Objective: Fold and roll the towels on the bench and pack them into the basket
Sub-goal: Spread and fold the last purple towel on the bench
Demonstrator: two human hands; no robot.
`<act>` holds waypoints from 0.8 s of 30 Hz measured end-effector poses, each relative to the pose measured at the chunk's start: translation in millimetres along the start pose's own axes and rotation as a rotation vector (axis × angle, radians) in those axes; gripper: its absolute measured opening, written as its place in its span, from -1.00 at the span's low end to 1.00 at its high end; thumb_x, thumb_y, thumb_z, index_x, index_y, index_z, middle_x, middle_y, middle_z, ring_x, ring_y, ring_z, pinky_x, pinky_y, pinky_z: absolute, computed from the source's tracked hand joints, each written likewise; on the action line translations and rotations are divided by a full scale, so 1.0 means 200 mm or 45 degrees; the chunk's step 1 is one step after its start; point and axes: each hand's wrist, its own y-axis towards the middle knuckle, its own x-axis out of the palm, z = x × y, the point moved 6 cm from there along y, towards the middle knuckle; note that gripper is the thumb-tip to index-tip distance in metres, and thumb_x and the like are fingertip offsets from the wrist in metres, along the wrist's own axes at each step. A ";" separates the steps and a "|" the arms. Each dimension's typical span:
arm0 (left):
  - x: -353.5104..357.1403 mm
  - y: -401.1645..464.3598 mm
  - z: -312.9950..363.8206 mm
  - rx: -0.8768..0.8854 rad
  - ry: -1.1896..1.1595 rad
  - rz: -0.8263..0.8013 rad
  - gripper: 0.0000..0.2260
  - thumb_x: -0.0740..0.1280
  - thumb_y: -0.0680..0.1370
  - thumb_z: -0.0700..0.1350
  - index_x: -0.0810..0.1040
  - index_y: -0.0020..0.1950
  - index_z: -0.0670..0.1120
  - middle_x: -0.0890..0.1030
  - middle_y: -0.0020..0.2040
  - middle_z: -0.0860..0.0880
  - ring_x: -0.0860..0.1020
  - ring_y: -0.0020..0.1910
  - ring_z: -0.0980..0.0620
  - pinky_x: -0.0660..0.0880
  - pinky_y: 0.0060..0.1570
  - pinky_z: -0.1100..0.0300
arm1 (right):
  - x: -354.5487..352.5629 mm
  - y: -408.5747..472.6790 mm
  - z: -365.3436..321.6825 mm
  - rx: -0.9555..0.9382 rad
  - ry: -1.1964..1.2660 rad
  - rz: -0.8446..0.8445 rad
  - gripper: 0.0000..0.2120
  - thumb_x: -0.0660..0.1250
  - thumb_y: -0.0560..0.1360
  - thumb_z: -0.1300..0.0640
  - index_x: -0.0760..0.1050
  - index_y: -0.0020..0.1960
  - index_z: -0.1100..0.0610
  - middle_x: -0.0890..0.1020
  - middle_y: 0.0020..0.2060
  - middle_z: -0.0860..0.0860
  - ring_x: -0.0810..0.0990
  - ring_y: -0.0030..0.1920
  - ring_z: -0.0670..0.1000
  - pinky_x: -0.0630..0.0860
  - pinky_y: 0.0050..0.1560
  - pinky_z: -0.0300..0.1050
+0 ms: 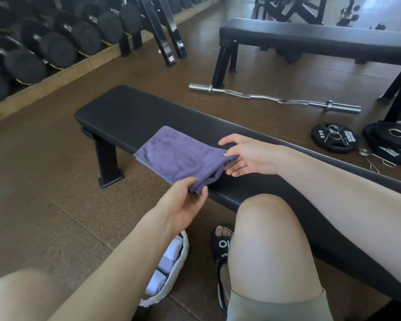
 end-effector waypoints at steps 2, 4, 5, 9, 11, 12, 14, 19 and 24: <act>-0.01 -0.01 0.05 0.002 0.032 0.011 -0.69 0.30 0.58 -0.33 0.52 0.33 -0.24 0.57 0.10 -0.21 0.59 -0.03 -0.01 0.54 -0.45 0.32 | 0.00 -0.01 -0.03 -0.010 -0.043 -0.037 -0.64 0.22 0.62 0.25 0.41 0.36 -0.05 0.68 -0.06 0.23 0.69 -0.18 0.09 0.63 -0.08 -0.05; 0.01 0.00 0.14 0.037 0.046 0.018 -0.73 0.24 0.61 -0.33 0.51 0.31 -0.24 0.59 0.07 -0.22 0.61 -0.17 0.02 0.46 -0.55 0.37 | 0.01 -0.01 -0.08 -0.012 -0.060 -0.063 -0.68 0.21 0.62 0.26 0.47 0.30 -0.03 0.70 -0.11 0.21 0.68 -0.18 0.08 0.63 -0.08 -0.05; 0.05 0.00 0.21 0.066 0.060 -0.003 -0.78 0.21 0.62 -0.33 0.51 0.25 -0.25 0.60 0.02 -0.22 0.61 -0.27 0.05 0.42 -0.58 0.39 | 0.01 -0.01 -0.12 -0.019 -0.041 -0.068 -0.71 0.21 0.62 0.27 0.49 0.27 0.01 0.71 -0.15 0.19 0.67 -0.20 0.07 0.62 -0.10 -0.06; 0.29 0.00 0.61 0.215 0.221 -0.108 -0.82 0.11 0.64 -0.34 0.42 -0.13 -0.22 0.42 -0.21 -0.11 0.50 -0.55 0.13 0.31 -0.64 0.41 | -0.04 0.01 -0.37 -0.144 0.135 -0.001 -0.77 0.18 0.60 0.32 0.56 0.15 0.18 0.68 -0.18 0.13 0.66 -0.23 0.03 0.60 -0.16 -0.10; 0.44 0.00 0.82 0.239 0.300 -0.145 -0.84 0.14 0.64 -0.32 0.42 -0.12 -0.22 0.42 -0.18 -0.10 0.47 -0.42 0.15 0.35 -0.60 0.43 | -0.09 0.02 -0.51 -0.224 0.240 0.065 -0.78 0.20 0.60 0.33 0.57 0.15 0.22 0.69 -0.15 0.12 0.67 -0.21 0.01 0.61 -0.15 -0.13; 0.52 -0.01 0.91 0.243 0.332 -0.153 -0.89 0.17 0.63 -0.31 0.44 -0.05 -0.21 0.45 -0.11 -0.10 0.49 -0.31 0.16 0.38 -0.57 0.43 | -0.13 0.02 -0.59 -0.259 0.297 0.100 -0.77 0.20 0.60 0.33 0.57 0.18 0.23 0.69 -0.13 0.12 0.68 -0.20 0.00 0.62 -0.14 -0.14; 0.68 -0.03 1.07 0.282 0.399 -0.171 -0.92 0.17 0.63 -0.30 0.44 0.06 -0.20 0.46 0.01 -0.10 0.50 -0.10 0.14 0.40 -0.55 0.43 | -0.20 0.03 -0.72 -0.326 0.404 0.170 -0.76 0.21 0.60 0.31 0.57 0.21 0.25 0.70 -0.13 0.12 0.68 -0.18 0.00 0.62 -0.12 -0.15; 1.07 -0.09 1.28 0.597 0.572 -0.271 -0.77 0.12 0.63 -0.33 0.40 -0.20 -0.15 0.36 -0.29 -0.04 0.39 -0.48 0.16 0.32 -0.56 0.41 | -0.38 -0.01 -0.99 -0.559 0.570 0.381 -0.85 0.25 0.60 0.25 0.59 0.06 0.21 0.71 -0.17 0.13 0.68 -0.22 0.03 0.61 -0.18 -0.16; 1.06 -0.11 1.16 0.901 0.702 -0.297 -0.91 0.31 0.59 -0.30 0.55 -0.10 -0.17 0.45 -0.27 -0.02 0.43 -0.46 0.18 0.32 -0.51 0.38 | -0.47 -0.09 -0.93 -0.652 0.485 0.521 -0.86 0.24 0.59 0.24 0.59 0.02 0.18 0.68 -0.25 0.13 0.66 -0.28 0.04 0.59 -0.20 -0.14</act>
